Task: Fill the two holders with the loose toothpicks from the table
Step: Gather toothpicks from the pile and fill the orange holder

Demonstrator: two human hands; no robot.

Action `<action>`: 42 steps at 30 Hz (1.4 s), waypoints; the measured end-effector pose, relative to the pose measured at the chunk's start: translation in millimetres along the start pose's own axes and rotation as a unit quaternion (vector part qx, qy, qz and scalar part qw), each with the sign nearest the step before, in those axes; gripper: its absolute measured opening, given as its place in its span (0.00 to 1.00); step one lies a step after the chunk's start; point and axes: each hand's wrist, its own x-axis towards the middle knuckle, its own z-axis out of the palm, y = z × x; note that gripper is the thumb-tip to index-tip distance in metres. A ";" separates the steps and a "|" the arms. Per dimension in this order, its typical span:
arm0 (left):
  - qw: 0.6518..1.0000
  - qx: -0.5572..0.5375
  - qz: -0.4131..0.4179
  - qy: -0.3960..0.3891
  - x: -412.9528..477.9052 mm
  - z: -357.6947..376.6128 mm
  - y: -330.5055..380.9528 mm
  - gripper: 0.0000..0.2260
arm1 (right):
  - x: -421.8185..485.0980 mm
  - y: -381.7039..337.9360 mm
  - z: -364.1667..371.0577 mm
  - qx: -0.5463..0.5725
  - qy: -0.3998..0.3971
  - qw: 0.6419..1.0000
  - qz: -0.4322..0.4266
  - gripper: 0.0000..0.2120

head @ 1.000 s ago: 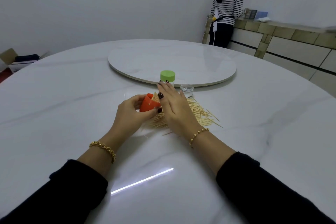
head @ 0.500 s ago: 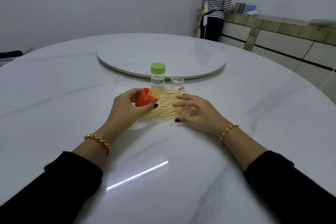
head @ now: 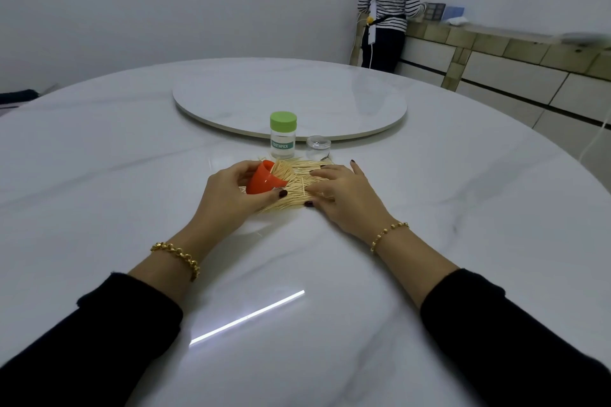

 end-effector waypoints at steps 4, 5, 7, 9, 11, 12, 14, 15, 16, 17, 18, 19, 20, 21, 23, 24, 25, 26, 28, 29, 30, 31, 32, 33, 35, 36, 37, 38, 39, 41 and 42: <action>1.000 0.000 0.001 0.002 -0.4 -0.6 0.3 0.27 | 7.1 -1.6 4.4 0.007 0.055 0.998 -0.035 0.07; 1.000 -0.002 0.000 0.004 -0.2 -0.8 0.4 0.26 | 9.2 -2.1 5.4 0.008 0.063 0.997 -0.041 0.06; 1.000 -0.004 0.000 0.008 -0.1 -1.4 0.8 0.26 | 12.8 -3.4 6.9 0.008 0.069 0.996 -0.052 0.06; 1.000 -0.005 -0.003 0.011 0.1 -1.8 0.7 0.25 | 15.5 -3.8 8.9 0.015 0.071 0.996 -0.061 0.08; 1.000 -0.012 -0.006 0.015 0.4 -2.2 0.7 0.25 | 16.9 -3.0 9.8 0.023 0.074 0.995 -0.061 0.09; 1.000 -0.017 -0.007 0.017 0.4 -2.5 0.8 0.24 | 17.0 -2.5 9.9 0.031 0.081 0.995 -0.058 0.09; 0.999 -0.028 -0.009 0.019 1.0 -2.8 0.6 0.24 | 16.2 -2.0 8.2 0.065 0.102 0.992 -0.045 0.07; 0.999 -0.031 -0.009 0.021 1.2 -3.2 0.2 0.24 | 15.7 -2.3 6.8 0.087 0.117 0.989 -0.036 0.06; 0.999 -0.032 -0.009 0.021 1.3 -3.4 -0.1 0.24 | 15.0 -2.5 5.4 0.111 0.132 0.985 -0.025 0.06; 0.999 -0.031 -0.009 0.022 1.6 -3.6 -0.7 0.24 | 14.2 -2.9 4.0 0.136 0.143 0.980 -0.010 0.05; 0.999 -0.029 -0.008 0.023 1.9 -3.6 -1.2 0.24 | 13.4 -3.6 2.7 0.160 0.151 0.975 0.010 0.05; 0.999 -0.027 -0.007 0.024 2.1 -3.7 -1.8 0.24 | 12.8 -4.0 1.5 0.183 0.158 0.970 0.032 0.05; 0.999 -0.026 -0.006 0.024 2.1 -3.7 -1.9 0.24 | 12.5 -4.0 1.0 0.203 0.165 0.964 0.052 0.05; 0.999 -0.024 -0.005 0.024 2.2 -3.7 -2.1 0.24 | 13.0 -3.4 1.1 0.223 0.171 0.957 0.071 0.06; 1.000 -0.019 -0.002 0.023 2.5 -3.2 -2.0 0.24 | 14.2 -2.5 1.7 0.268 0.170 0.943 0.097 0.06; 1.000 -0.018 -0.001 0.023 2.5 -2.9 -1.8 0.24 | 14.8 -2.7 1.6 0.289 0.168 0.937 0.104 0.07; 1.000 -0.017 0.000 0.022 2.5 -2.6 -1.7 0.24 | 15.3 -3.3 1.2 0.310 0.168 0.929 0.110 0.07; 1.000 -0.013 0.002 0.022 2.4 -2.3 -1.5 0.23 | 15.6 -4.1 0.1 0.330 0.172 0.921 0.118 0.07; 1.000 -0.005 0.007 0.020 2.0 -1.9 -1.0 0.23 | 15.6 -7.5 -3.7 0.372 0.181 0.900 0.140 0.08; 1.000 -0.007 0.009 0.019 1.7 -1.4 -0.4 0.23 | 15.9 -9.4 -5.6 0.394 0.186 0.887 0.150 0.08; 1.000 -0.010 0.012 0.017 1.2 -0.3 0.5 0.23 | 16.7 -11.1 -7.0 0.416 0.190 0.875 0.160 0.09; 1.000 -0.012 0.013 0.014 0.2 1.1 1.1 0.23 | 18.2 -12.2 -7.5 0.436 0.192 0.862 0.171 0.09; 1.000 -0.015 0.015 0.011 -0.9 3.0 2.2 0.23 | 19.4 -13.5 -8.1 0.453 0.193 0.852 0.178 0.08; 1.000 -0.015 0.019 0.007 -1.9 5.0 3.0 0.23 | 20.5 -15.1 -8.2 0.470 0.192 0.842 0.182 0.08; 1.000 -0.010 0.029 -0.004 -4.1 9.0 5.1 0.24 | 21.3 -19.9 -9.4 0.498 0.187 0.826 0.185 0.07; 0.999 -0.008 0.033 -0.007 -4.9 10.4 6.2 0.24 | 21.1 -22.4 -10.7 0.508 0.186 0.820 0.185 0.07; 0.999 -0.008 0.036 -0.010 -5.4 11.2 6.6 0.24 | 21.0 -24.8 -12.4 0.520 0.186 0.813 0.184 0.07; 0.999 -0.010 0.038 -0.011 -5.6 11.6 7.0 0.23 | 20.7 -26.9 -14.3 0.533 0.187 0.804 0.185 0.08; 0.999 -0.011 0.039 -0.012 -5.8 11.6 6.8 0.23 | 20.8 -28.7 -16.0 0.549 0.189 0.792 0.188 0.09; 0.999 -0.009 0.039 -0.013 -5.7 11.1 6.5 0.23 | 21.3 -31.2 -20.0 0.566 0.192 0.777 0.197 0.10; 0.999 -0.008 0.038 -0.015 -5.6 11.2 6.5 0.23 | 21.4 -32.5 -22.0 0.569 0.193 0.774 0.199 0.11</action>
